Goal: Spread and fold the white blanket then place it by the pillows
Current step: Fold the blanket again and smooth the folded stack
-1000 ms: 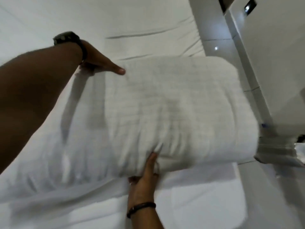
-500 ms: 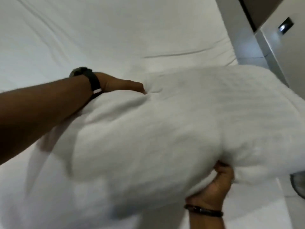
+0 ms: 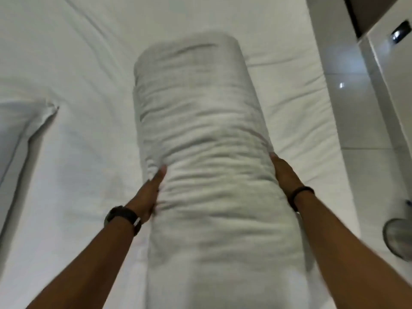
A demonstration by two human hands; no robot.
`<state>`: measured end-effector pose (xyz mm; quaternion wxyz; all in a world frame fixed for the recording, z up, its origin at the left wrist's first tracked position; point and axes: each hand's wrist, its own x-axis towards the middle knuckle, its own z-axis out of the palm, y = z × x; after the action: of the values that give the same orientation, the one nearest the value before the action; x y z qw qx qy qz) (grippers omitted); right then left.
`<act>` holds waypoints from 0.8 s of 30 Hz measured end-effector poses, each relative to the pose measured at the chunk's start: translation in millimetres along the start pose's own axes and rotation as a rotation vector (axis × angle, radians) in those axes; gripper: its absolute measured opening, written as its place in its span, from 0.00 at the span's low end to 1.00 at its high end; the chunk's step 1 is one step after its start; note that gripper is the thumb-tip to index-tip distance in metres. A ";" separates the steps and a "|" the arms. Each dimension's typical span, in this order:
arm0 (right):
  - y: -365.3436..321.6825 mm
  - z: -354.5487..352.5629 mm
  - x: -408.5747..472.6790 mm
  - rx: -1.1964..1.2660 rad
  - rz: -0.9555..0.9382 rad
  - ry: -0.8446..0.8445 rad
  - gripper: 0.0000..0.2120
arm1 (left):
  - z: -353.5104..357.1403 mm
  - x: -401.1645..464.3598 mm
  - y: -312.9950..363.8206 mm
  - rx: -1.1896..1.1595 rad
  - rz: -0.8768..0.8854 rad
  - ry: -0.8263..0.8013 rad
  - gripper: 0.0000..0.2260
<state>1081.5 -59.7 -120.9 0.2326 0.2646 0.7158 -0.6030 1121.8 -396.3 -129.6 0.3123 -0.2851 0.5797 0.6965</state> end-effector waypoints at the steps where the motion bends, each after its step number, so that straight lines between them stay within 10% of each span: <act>1: 25.8 3.1 -19.5 -0.009 0.035 -0.036 0.31 | -3.5 -5.4 -13.7 -0.031 0.007 0.040 0.28; 15: 130.8 -20.7 -163.8 -0.389 0.132 0.147 0.27 | -11.8 -109.3 -132.7 0.544 0.139 0.457 0.46; 19: 56.7 0.7 -135.5 -0.600 -0.487 0.393 0.24 | -1.4 -94.8 -103.6 0.787 0.528 0.603 0.41; 22: -3.1 66.4 -87.0 -0.739 -0.975 0.225 0.25 | 34.0 -46.7 -53.1 0.964 0.776 0.597 0.33; 24: -31.4 90.2 -35.6 -1.060 -0.958 0.092 0.27 | 35.7 -7.2 -18.3 1.202 0.742 0.535 0.35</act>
<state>1088.8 -156.4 -89.3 0.0088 -0.2023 0.9590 -0.1980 1139.2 -359.5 -129.7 0.0078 -0.0111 0.9739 0.2267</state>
